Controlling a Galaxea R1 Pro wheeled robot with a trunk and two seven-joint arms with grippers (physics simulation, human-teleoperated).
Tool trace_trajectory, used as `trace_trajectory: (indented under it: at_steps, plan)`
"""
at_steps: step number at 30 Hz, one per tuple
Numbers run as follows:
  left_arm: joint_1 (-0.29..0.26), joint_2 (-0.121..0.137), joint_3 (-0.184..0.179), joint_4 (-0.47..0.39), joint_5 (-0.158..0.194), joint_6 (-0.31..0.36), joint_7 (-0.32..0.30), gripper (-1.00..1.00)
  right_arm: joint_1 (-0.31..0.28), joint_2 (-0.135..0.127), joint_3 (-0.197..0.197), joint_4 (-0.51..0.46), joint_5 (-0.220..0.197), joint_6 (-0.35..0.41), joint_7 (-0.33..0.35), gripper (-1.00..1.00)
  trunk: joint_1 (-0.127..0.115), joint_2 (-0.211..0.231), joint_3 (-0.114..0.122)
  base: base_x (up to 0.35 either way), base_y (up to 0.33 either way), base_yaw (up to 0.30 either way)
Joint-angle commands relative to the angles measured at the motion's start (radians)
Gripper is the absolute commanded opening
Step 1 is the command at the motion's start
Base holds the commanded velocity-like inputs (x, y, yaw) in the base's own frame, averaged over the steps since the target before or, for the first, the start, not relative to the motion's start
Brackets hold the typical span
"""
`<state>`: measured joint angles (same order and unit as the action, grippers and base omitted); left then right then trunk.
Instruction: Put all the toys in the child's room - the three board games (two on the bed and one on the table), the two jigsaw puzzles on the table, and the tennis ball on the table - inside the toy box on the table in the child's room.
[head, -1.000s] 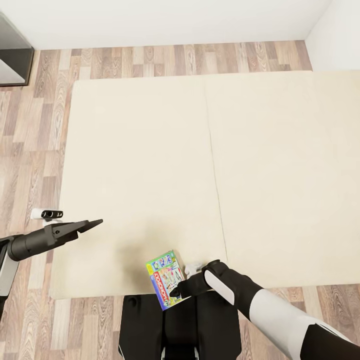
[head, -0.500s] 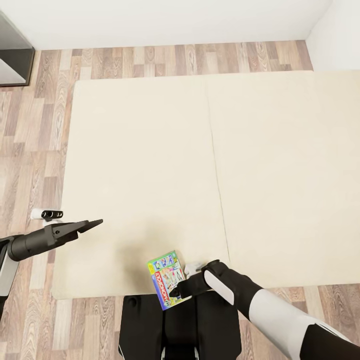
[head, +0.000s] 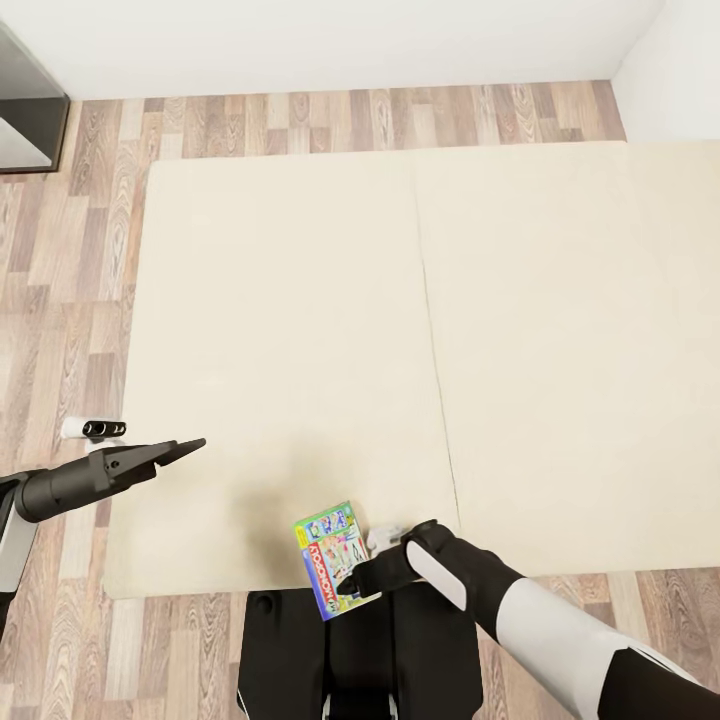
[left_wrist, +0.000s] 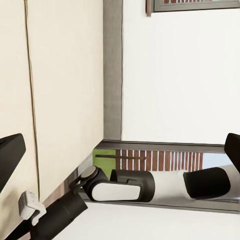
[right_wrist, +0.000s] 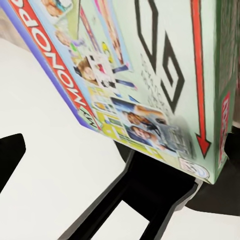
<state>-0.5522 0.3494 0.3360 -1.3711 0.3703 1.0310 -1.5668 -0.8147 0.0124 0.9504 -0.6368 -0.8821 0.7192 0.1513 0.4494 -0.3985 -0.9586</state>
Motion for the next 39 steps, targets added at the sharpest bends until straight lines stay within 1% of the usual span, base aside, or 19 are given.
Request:
trace_trajectory:
  at_steps: [1, 12, 18, 32, 39]
  plan:
    - [0.0, 0.0, 0.0, 0.0, -0.001, 0.011, -0.004, 1.0, -0.001, -0.001, 0.002, 0.0, 0.005, 0.001, 0.005, 1.0, 0.001, -0.002, -0.001, 0.0, 0.0, 0.0]
    - [0.0, 0.0, 0.0, 0.0, -0.001, 0.011, -0.004, 1.0, 0.0, -0.003, 0.002, 0.0, 0.005, 0.0, 0.005, 1.0, 0.001, -0.002, -0.001, 0.0, 0.008, 0.0]
    - [0.0, 0.0, 0.0, 0.0, -0.001, 0.011, -0.004, 1.0, 0.0, -0.002, 0.002, 0.0, 0.005, 0.0, 0.005, 1.0, 0.001, -0.002, -0.001, 0.0, 0.087, 0.0]
    - [0.0, 0.0, 0.0, 0.0, -0.001, 0.011, -0.004, 1.0, 0.0, 0.004, 0.002, 0.0, 0.006, 0.0, 0.005, 1.0, 0.001, -0.002, -0.001, 0.0, 0.005, 0.0]
    - [0.001, 0.0, 0.0, 0.0, -0.001, 0.011, -0.004, 1.0, 0.0, 0.001, 0.002, 0.0, 0.006, 0.0, 0.005, 1.0, 0.001, -0.002, -0.001, 0.0, 0.0, 0.0]
